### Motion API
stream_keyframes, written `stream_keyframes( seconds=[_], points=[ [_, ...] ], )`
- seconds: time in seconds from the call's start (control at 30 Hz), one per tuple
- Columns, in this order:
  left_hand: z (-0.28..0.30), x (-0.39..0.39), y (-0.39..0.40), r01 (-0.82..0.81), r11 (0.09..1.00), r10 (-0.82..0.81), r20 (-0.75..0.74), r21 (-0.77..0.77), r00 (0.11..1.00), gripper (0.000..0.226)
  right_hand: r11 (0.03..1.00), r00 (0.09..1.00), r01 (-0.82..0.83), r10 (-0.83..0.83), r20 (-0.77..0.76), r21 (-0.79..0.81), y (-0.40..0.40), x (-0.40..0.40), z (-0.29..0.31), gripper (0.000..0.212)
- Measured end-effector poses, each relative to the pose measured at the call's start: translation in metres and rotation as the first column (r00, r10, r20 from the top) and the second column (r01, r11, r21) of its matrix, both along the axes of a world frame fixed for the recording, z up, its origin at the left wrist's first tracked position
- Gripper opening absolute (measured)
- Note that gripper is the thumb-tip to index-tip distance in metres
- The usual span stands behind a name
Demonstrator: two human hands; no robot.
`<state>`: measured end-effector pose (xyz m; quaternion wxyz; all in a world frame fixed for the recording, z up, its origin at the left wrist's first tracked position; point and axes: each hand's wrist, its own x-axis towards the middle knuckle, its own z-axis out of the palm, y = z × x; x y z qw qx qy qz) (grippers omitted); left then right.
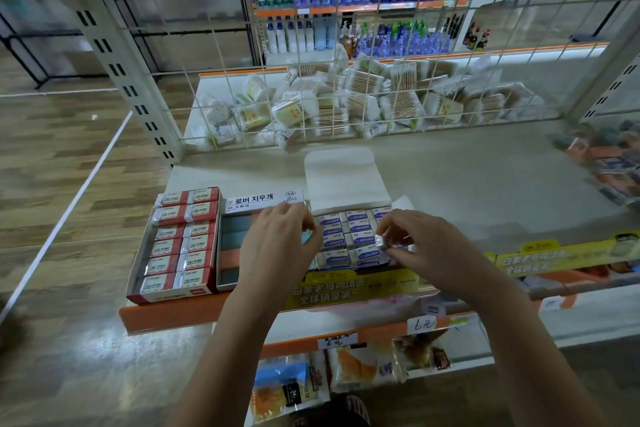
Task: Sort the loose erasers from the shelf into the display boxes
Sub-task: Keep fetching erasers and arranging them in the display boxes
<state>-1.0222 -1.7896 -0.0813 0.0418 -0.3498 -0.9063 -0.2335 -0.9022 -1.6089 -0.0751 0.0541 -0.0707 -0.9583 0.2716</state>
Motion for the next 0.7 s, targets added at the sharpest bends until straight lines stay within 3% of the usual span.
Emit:
stream_keyframes(
  seconds=[0.1,0.27,0.43,0.7],
  points=[
    [0.003,0.01,0.015,0.17,0.985,-0.169,-0.062,0.004,0.984,0.013,0.999,1.0,-0.009,0.009,-0.011,0.034,0.0,0.004,0.0,0.016],
    [-0.003,0.021,0.04,0.368,0.924,-0.37,0.0,-0.106,0.929,0.018,0.997,1.0,0.015,-0.015,-0.01,0.079,0.003,0.002,0.0,0.018],
    [-0.014,0.023,0.043,0.411,0.88,-0.417,0.028,-0.239,0.909,0.026,0.992,0.998,0.012,-0.021,0.067,0.126,0.009,0.001,-0.004,0.015],
    [-0.018,0.019,0.041,0.397,0.883,-0.385,0.099,-0.248,0.918,0.025,0.987,0.987,-0.011,-0.014,0.159,0.159,0.008,-0.002,-0.006,0.018]
  ],
)
